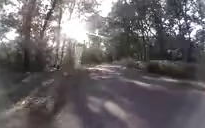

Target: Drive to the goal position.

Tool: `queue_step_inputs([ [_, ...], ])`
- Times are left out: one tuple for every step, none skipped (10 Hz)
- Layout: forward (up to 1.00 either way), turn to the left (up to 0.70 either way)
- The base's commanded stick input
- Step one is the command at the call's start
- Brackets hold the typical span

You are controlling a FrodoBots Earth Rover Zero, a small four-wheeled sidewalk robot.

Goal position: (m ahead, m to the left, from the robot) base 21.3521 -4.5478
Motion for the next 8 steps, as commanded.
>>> queue_step_inputs([
  [0.7,-0.01],
  [0.7,-0.01],
  [0.7,-0.01],
  [0.7,-0.01],
  [0.7,-0.01],
  [0.7,-0.01],
  [0.7,-0.01],
  [0.7,-0.01],
])
